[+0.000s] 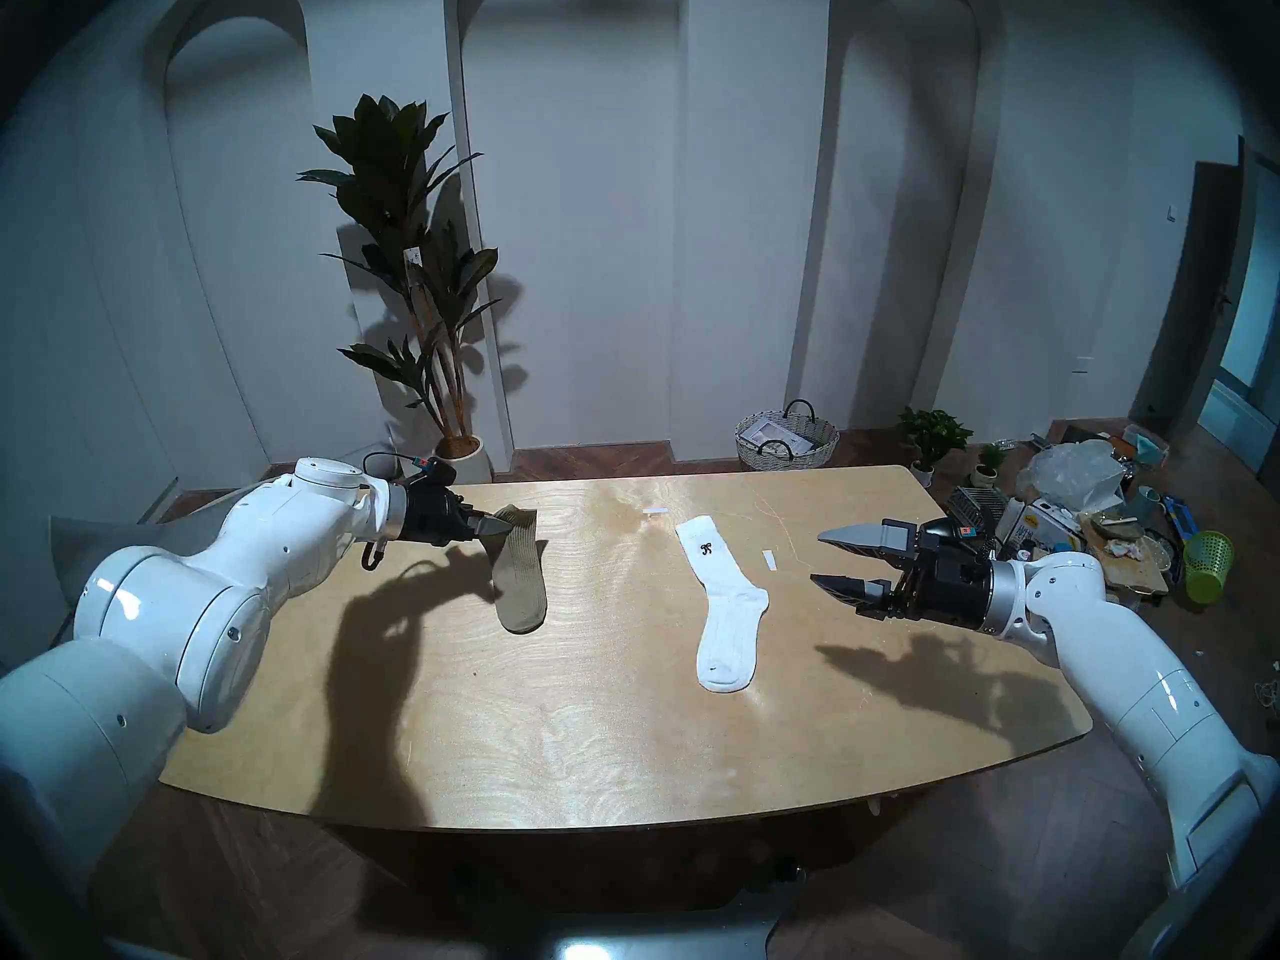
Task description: Fold socks in half once and place them neatly on the table
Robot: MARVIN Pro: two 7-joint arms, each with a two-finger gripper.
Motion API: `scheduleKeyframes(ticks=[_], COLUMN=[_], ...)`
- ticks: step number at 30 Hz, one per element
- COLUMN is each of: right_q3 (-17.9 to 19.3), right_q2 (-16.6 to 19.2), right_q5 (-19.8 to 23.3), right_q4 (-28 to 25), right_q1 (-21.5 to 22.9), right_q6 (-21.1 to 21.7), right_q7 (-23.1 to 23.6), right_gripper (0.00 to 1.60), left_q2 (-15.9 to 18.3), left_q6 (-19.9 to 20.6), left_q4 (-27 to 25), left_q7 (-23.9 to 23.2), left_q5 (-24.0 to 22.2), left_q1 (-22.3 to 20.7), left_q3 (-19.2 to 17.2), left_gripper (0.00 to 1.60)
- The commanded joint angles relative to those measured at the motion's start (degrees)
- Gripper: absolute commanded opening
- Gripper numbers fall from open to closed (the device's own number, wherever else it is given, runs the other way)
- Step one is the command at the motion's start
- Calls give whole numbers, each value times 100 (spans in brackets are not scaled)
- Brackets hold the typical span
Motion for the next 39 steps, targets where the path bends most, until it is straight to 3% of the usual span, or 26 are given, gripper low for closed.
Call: scheduleKeyframes(ticks=[1, 3, 5, 17, 39], right_q3=[-115, -206, -250, -576, -749], right_q2=[-1, 6, -16, -103, -202], right_q5=[67, 26, 97, 87, 159], right_q4=[56, 131, 151, 338, 432], right_q1=[370, 441, 505, 805, 924], right_q6=[-8, -8, -8, -8, -8], right_q7=[603, 756, 570, 599, 318], right_gripper=[160, 160, 160, 160, 160], left_q2=[114, 136, 160, 124, 94], left_q6=[-254, -299, -347, -539, -751], left_q4=[-155, -171, -189, -312, -1193], left_q7=[-235, -325, -350, -275, -701], left_q5=[-123, -153, -194, -547, -471], left_q1=[-111, -36, 57, 524, 1170], left_q3=[-123, -150, -197, -607, -516], left_gripper=[0, 0, 0, 0, 0])
